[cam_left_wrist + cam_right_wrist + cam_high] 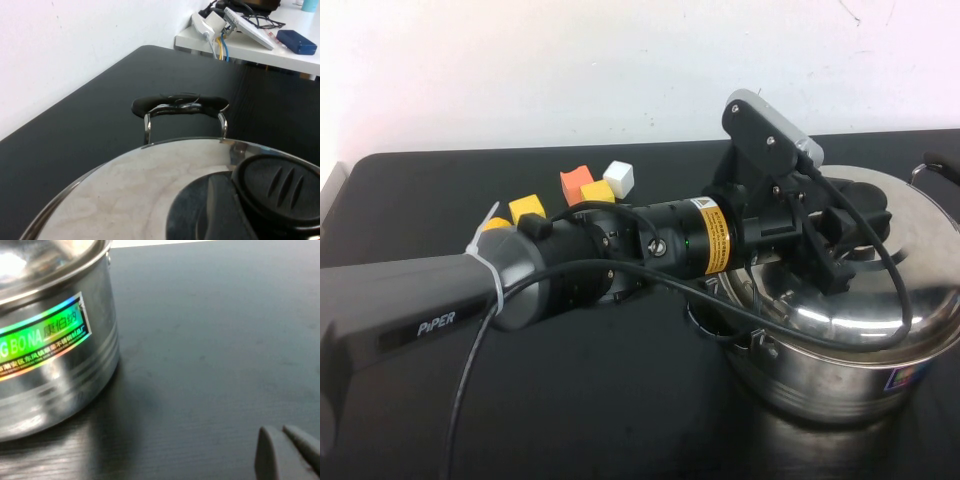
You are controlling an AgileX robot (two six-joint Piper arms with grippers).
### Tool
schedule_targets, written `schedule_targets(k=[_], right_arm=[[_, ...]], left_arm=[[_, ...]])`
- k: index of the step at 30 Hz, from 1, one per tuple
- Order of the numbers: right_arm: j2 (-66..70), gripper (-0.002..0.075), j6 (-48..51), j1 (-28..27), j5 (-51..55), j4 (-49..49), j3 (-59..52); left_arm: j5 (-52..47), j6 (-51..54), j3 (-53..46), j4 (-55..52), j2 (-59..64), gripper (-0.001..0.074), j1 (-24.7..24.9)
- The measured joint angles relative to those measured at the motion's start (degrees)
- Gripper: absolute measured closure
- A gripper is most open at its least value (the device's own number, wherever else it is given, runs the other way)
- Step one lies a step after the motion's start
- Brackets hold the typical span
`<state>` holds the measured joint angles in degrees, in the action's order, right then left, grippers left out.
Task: Cover the pot
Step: Place the pot lid on the pot
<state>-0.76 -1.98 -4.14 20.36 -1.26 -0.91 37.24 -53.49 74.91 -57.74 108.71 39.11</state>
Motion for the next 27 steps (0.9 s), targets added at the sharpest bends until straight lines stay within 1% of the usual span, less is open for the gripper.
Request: schedule_targets(k=[3, 4, 8, 9, 11, 16, 21, 27], right_arm=[[0.0, 0.0728, 0.0, 0.0, 0.0, 0.0, 0.0], [0.0, 0.0728, 0.0, 0.0, 0.0, 0.0, 0.0], [0.0, 0.0728, 0.0, 0.0, 0.0, 0.0, 0.0], [0.0, 0.0728, 0.0, 0.0, 0.0, 0.0, 0.0], [0.0, 0.0728, 0.0, 0.0, 0.0, 0.0, 0.0], [0.0, 0.0728, 0.0, 0.0, 0.0, 0.0, 0.0], [0.0, 0.0728, 0.0, 0.0, 0.0, 0.0, 0.0], [0.0, 0.0728, 0.0, 0.0, 0.0, 0.0, 0.0]], left_arm=[[0.0, 0.8, 0.0, 0.0, 0.0, 0.0395, 0.0], [-0.1, 1.2, 0.0, 0.0, 0.0, 0.0372, 0.0], [-0.8, 3.6, -0.5, 2.1, 0.0, 0.0189, 0.0], [-0.9, 4.4, -0.6, 3.5, 0.0, 0.0155, 0.0], [-1.3, 6.1, -0.7, 6.2, 0.0, 0.0120, 0.0], [-1.7, 8.0, -0.8, 8.1, 0.0, 0.0095, -0.3], [-2.6, 8.6, -1.1, 8.5, -0.8, 0.0092, -0.9], [-5.8, 8.6, -1.2, 11.1, -6.1, 0.0104, -2.2]])
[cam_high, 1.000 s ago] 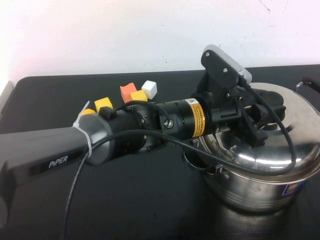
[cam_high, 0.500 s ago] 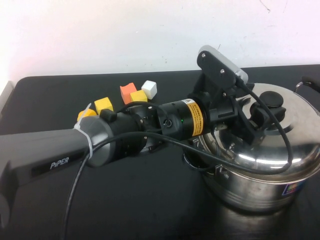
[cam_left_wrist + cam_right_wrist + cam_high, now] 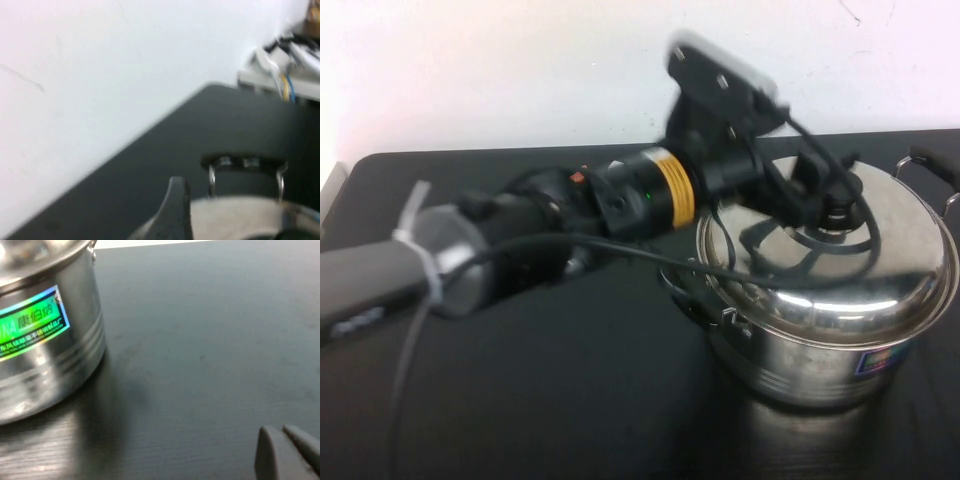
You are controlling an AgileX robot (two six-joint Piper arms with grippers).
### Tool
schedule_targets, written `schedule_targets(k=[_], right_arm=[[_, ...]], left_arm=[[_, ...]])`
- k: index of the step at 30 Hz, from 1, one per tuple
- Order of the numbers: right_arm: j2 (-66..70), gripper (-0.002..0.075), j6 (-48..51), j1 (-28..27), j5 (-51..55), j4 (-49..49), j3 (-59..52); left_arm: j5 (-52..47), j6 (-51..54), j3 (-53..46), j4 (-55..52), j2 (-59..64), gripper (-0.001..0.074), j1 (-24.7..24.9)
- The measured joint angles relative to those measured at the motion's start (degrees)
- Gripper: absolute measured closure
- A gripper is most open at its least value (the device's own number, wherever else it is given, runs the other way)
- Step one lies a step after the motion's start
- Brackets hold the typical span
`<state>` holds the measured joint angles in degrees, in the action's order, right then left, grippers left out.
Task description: Cover the pot
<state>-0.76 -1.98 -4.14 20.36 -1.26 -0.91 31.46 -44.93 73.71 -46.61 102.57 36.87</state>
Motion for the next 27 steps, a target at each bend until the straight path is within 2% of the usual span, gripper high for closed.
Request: schedule_targets(k=[12, 14, 15, 17, 19, 20, 22, 27], right_arm=[[0.0, 0.0728, 0.0, 0.0, 0.0, 0.0, 0.0], [0.0, 0.0728, 0.0, 0.0, 0.0, 0.0, 0.0], [0.0, 0.0728, 0.0, 0.0, 0.0, 0.0, 0.0], [0.0, 0.0728, 0.0, 0.0, 0.0, 0.0, 0.0], [0.0, 0.0728, 0.0, 0.0, 0.0, 0.0, 0.0], [0.0, 0.0728, 0.0, 0.0, 0.0, 0.0, 0.0], [0.0, 0.0728, 0.0, 0.0, 0.0, 0.0, 0.0], [0.0, 0.0728, 0.0, 0.0, 0.0, 0.0, 0.0]], left_arm=[[-2.3, 0.0, 0.0, -0.4, -6.6, 0.0193, -0.3], [-3.7, 0.0, 0.0, 1.4, -9.1, 0.0253, -0.3], [-4.9, 0.0, 0.0, 2.0, -10.7, 0.0306, -0.3], [-8.4, 0.0, 0.0, 2.5, -14.1, 0.0434, -0.3], [-13.9, 0.0, 0.0, 1.2, -18.2, 0.0604, -0.3], [-17.4, 0.0, 0.0, 0.0, -19.7, 0.0641, -0.3], [-25.0, 0.0, 0.0, -2.1, -23.2, 0.0696, -0.3], [-43.8, -0.1, 0.0, -2.7, -29.8, 0.0730, -0.3]])
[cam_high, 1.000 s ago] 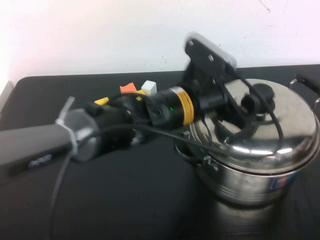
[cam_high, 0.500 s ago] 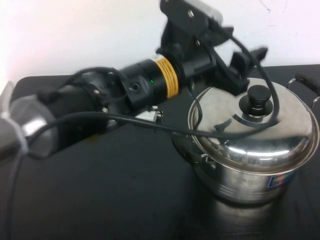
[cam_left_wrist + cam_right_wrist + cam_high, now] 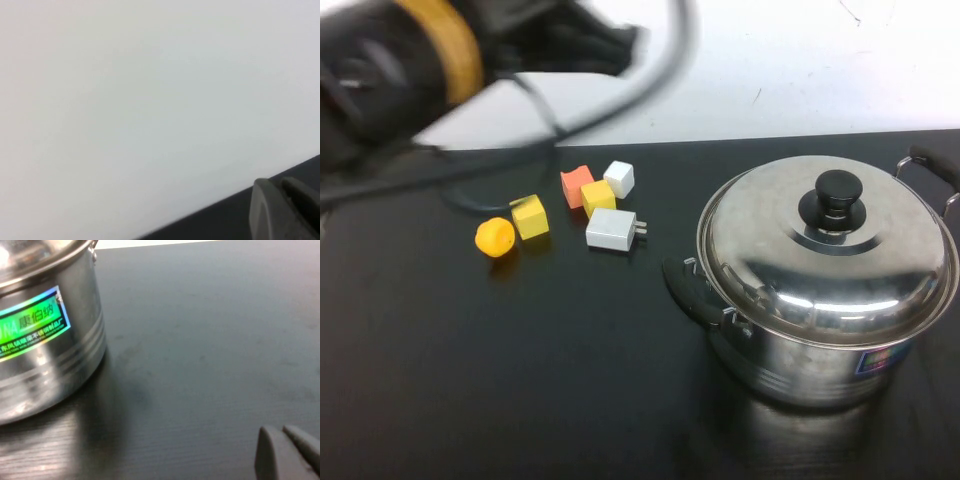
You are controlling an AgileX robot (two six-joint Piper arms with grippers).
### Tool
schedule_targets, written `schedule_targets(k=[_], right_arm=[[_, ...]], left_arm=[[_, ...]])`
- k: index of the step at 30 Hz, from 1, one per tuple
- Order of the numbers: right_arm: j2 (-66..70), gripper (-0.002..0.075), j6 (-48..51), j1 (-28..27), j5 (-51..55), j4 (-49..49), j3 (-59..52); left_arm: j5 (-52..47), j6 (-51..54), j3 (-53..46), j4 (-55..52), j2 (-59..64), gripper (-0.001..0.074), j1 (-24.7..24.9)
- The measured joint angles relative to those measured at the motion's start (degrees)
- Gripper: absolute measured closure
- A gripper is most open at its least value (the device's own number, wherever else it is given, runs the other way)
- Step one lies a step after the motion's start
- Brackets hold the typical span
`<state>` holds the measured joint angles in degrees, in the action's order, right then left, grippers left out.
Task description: Cover the pot
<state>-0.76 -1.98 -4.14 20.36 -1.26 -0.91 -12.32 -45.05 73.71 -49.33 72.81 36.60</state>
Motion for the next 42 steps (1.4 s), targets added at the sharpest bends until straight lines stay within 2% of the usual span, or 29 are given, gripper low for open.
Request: schedule_targets(k=[4, 12, 22, 27, 31, 35, 38, 42], right_arm=[[0.0, 0.0728, 0.0, 0.0, 0.0, 0.0, 0.0], [0.0, 0.0728, 0.0, 0.0, 0.0, 0.0, 0.0], [0.0, 0.0728, 0.0, 0.0, 0.0, 0.0, 0.0], [0.0, 0.0728, 0.0, 0.0, 0.0, 0.0, 0.0], [0.0, 0.0728, 0.0, 0.0, 0.0, 0.0, 0.0], [0.0, 0.0728, 0.0, -0.1, 0.0, 0.0, 0.0], [0.0, 0.0728, 0.0, -0.1, 0.0, 0.0, 0.0], [0.0, 0.0728, 0.0, -0.1, 0.0, 0.0, 0.0]], left_arm=[[-9.4, -0.5, -2.6, 0.2, -5.4, 0.0735, 0.0], [-16.7, -1.5, -6.2, 3.0, -14.4, 0.0735, 0.0], [-18.0, -2.0, -6.3, 4.1, -14.1, 0.0736, 0.0], [-18.7, 0.1, -6.4, 8.5, -14.1, 0.0736, 0.0], [-15.0, 10.5, -10.5, 18.3, -19.4, 0.0736, -0.7], [-3.0, 22.7, -21.5, 31.8, -28.4, 0.0736, -4.8], [4.3, 26.9, -30.9, 38.6, -36.0, 0.0736, -8.9], [5.6, 27.6, -41.4, 41.4, -46.3, 0.0736, -12.6]])
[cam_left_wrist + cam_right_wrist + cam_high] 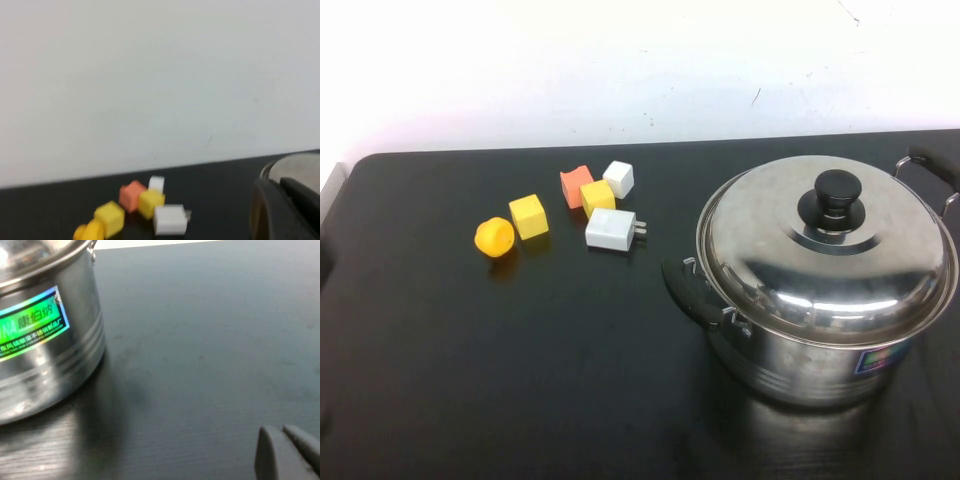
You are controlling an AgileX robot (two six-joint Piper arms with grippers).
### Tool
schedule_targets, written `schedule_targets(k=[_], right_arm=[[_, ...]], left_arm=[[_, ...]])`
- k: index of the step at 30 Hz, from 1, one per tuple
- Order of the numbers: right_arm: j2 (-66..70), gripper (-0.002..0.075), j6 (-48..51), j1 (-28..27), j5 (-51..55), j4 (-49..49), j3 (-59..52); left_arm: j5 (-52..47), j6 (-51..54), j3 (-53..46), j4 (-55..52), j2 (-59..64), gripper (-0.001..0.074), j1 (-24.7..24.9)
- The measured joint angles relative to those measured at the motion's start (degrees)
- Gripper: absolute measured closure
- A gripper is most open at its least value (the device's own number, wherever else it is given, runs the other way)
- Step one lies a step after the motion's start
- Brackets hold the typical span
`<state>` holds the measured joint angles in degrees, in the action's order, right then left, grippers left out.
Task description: Cover the pot
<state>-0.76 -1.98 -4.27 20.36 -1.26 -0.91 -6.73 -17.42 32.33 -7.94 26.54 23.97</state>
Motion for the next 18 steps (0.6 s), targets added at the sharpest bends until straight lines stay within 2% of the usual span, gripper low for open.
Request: schedule_targets(k=[8, 18], right_arm=[[0.0, 0.0728, 0.0, 0.0, 0.0, 0.0, 0.0], [0.0, 0.0728, 0.0, 0.0, 0.0, 0.0, 0.0]], left_arm=[[-3.8, 0.8, -18.1, 7.0, -18.9, 0.0736, -7.1], [-4.7, 0.8, -31.5, 10.6, -26.8, 0.0736, -15.5]])
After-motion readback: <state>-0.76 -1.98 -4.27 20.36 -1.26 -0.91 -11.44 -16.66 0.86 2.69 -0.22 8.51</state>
